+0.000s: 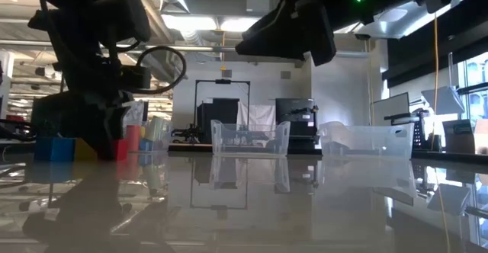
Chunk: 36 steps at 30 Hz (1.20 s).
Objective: Sort blocks by size
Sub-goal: Put the square red block into the middle transparent bin
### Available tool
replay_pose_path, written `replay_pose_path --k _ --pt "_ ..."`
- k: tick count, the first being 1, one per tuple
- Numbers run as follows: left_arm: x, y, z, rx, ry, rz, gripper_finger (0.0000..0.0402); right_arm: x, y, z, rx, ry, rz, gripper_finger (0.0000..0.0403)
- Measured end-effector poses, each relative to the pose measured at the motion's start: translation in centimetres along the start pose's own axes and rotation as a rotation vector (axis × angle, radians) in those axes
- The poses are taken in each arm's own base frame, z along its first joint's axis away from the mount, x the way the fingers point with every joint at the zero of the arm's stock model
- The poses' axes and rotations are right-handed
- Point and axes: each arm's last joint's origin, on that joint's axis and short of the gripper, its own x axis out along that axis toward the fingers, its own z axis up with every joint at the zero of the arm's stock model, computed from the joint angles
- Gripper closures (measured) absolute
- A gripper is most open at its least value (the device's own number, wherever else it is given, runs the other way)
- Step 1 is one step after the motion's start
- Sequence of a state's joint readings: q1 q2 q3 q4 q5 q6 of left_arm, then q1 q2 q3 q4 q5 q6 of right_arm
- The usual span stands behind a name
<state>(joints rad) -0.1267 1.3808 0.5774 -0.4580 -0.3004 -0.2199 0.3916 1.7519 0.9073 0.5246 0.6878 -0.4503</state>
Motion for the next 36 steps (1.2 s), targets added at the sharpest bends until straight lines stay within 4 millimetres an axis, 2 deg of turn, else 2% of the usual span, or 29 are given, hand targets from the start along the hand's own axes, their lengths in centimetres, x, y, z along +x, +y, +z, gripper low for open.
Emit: replay_pose_path --k 7,13,19,27,36 --pt "0.0 0.0 0.1 -0.010 -0.007 -0.011 0.0273 0.0 0.0 0.0 -0.003 0.003 0.002 0.0125" --pt "-0.2 -0.1 0.6 -0.029 -0.042 -0.019 0.0275 0.0 0.0 0.0 -0.003 0.002 0.002 0.0125" --pt "-1.2 0.5 3.3 -0.089 -0.164 -0.030 0.0269 0.0 0.0 0.0 -0.003 0.002 0.002 0.0125" --pt "-2.3 3.1 7.0 -0.209 -0.394 0.032 0.0262 0.0 0.0 0.0 -0.004 0.002 0.002 0.0125" --pt "-2.2 7.0 8.7 -0.374 -0.558 0.099 0.0263 0.0 0.0 0.0 -0.003 0.002 0.002 0.0125"
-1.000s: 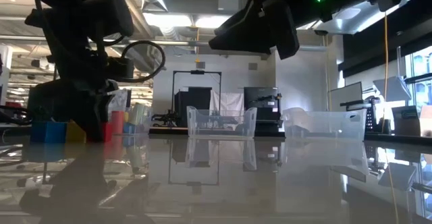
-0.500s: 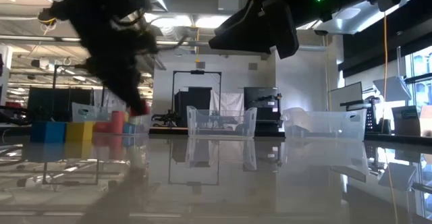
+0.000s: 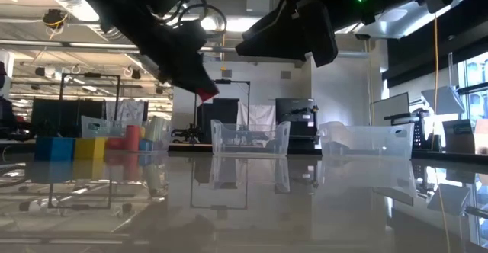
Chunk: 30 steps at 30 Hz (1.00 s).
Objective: Sort blocks by size
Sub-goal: Put the square red block into the middle transparent bin
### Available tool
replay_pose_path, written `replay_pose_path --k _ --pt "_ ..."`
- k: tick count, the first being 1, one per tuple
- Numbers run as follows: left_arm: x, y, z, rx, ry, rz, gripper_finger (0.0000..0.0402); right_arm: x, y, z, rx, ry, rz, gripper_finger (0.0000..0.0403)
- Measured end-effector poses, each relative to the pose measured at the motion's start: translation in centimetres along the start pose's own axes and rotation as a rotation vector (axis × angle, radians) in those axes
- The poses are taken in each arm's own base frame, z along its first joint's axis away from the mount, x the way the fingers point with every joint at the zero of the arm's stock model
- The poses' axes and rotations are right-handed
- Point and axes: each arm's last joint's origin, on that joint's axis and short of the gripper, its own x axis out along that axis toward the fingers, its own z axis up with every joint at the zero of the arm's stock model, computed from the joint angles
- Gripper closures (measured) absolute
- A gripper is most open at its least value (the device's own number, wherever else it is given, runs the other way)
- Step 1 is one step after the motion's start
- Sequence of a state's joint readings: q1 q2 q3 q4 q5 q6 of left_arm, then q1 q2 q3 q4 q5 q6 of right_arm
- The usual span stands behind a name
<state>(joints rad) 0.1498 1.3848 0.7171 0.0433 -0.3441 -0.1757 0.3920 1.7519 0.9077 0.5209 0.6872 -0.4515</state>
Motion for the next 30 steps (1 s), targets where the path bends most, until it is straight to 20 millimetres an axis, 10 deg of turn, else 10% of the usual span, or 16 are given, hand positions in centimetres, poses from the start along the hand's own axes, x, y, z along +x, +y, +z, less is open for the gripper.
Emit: replay_pose_path --k 30 --pt "11.0 7.9 1.9 -0.157 -0.151 0.162 0.0258 0.3 -0.1 -0.7 -0.034 0.052 0.012 0.0125"
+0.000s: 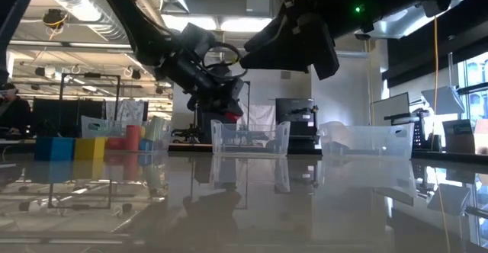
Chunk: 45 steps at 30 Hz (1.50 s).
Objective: Sort blocks by size
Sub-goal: Put the square red block into the middle transparent bin, then put the square yellow block into the middle transparent bin
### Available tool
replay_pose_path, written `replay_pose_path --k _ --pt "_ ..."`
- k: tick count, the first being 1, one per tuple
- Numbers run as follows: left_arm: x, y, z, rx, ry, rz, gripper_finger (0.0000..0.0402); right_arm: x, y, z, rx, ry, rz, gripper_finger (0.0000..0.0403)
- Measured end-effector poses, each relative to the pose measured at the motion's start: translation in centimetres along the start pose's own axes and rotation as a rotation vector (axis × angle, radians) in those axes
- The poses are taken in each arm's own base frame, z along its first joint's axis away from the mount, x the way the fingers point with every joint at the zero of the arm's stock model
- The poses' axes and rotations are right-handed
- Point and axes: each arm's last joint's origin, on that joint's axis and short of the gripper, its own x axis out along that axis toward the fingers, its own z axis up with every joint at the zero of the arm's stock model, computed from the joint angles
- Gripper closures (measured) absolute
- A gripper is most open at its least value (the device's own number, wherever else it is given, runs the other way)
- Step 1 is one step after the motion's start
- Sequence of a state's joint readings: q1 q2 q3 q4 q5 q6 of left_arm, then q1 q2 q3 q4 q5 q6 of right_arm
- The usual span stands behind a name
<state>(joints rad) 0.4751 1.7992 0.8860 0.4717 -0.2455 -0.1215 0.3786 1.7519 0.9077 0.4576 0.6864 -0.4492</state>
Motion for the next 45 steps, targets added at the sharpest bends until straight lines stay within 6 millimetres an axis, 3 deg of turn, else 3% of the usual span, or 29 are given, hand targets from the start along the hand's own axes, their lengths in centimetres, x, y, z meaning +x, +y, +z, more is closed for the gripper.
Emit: replay_pose_path --k 5,12,16,23,33,38,45 --pt "0.0 0.2 0.0 0.009 0.000 0.002 0.0249 0.0 0.0 0.0 0.001 -0.001 0.002 0.0125" --pt "-0.1 0.2 0.0 0.017 0.021 0.006 0.0182 0.0 0.0 0.0 0.002 -0.001 0.002 0.0125" --pt "-1.0 0.0 0.7 0.023 0.016 -0.004 0.0165 0.0 0.0 0.0 -0.001 0.003 0.004 0.0125" --pt "-4.8 -1.2 2.4 0.097 0.086 -0.044 0.0163 0.0 0.1 -0.1 -0.005 0.008 0.007 0.0125" --pt "-12.2 -2.6 3.5 0.187 0.234 -0.130 0.0163 0.0 0.1 0.0 0.004 0.003 0.006 0.0125" --pt "-15.5 -3.1 3.3 0.190 0.305 -0.168 0.0163 0.0 0.1 -0.1 0.021 0.003 0.010 0.0125" --pt "-18.4 -3.9 1.5 0.258 0.448 -0.205 0.0163 0.0 0.1 -0.1 0.021 0.004 0.010 0.0125"
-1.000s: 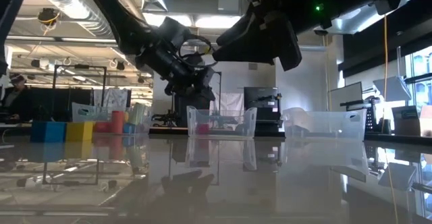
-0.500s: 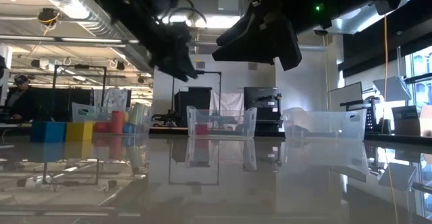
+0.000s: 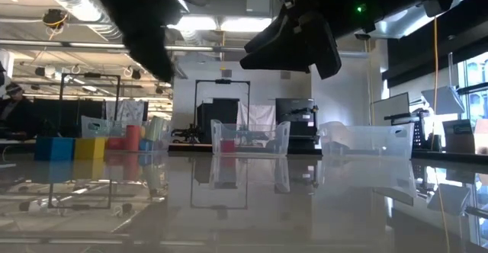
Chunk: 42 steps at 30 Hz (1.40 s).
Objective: Sort blocks by size
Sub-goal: Put the square yellow block into the middle transparent bin
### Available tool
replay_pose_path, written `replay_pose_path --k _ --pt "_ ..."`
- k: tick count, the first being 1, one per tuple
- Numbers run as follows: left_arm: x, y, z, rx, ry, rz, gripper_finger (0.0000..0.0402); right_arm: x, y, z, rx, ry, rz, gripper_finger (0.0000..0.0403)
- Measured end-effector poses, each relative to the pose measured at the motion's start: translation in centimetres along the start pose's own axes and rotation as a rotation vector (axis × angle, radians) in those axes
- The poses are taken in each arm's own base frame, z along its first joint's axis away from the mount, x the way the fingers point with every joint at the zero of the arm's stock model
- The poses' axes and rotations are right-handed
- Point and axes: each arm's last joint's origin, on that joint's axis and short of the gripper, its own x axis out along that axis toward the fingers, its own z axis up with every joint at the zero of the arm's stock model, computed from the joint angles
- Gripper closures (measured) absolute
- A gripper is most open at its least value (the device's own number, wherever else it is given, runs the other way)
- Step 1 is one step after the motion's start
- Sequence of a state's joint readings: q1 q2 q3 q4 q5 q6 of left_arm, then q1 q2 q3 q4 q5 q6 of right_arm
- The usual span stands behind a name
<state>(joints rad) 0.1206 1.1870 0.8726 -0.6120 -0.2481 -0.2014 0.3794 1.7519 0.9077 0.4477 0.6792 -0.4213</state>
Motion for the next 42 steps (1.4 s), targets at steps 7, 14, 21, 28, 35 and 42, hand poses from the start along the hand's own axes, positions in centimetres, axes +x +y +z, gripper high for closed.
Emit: replay_pose_path --k 7,14,21,28,35,42 --pt "-0.5 -1.1 -1.9 0.000 0.152 0.002 0.0163 0.0 0.0 0.0 0.001 0.000 0.000 0.0125" --pt "-1.0 -1.1 -3.4 -0.015 0.295 0.045 0.0163 0.0 0.0 0.0 0.001 0.000 0.000 0.0125" --pt "-1.2 -0.9 -4.0 -0.024 0.359 0.073 0.0163 0.0 0.0 0.0 0.001 0.000 0.000 0.0125" --pt "-0.9 -0.7 -4.8 0.026 0.414 0.080 0.0163 0.0 0.0 0.0 0.001 0.000 0.000 0.0125" --pt "1.0 -0.7 -7.2 0.105 0.451 0.049 0.0163 0.0 0.0 0.0 0.000 0.001 -0.001 0.0125" --pt "2.3 -1.0 -8.6 0.107 0.444 -0.041 0.0163 0.2 -0.2 -0.1 0.002 0.004 -0.007 0.0125"
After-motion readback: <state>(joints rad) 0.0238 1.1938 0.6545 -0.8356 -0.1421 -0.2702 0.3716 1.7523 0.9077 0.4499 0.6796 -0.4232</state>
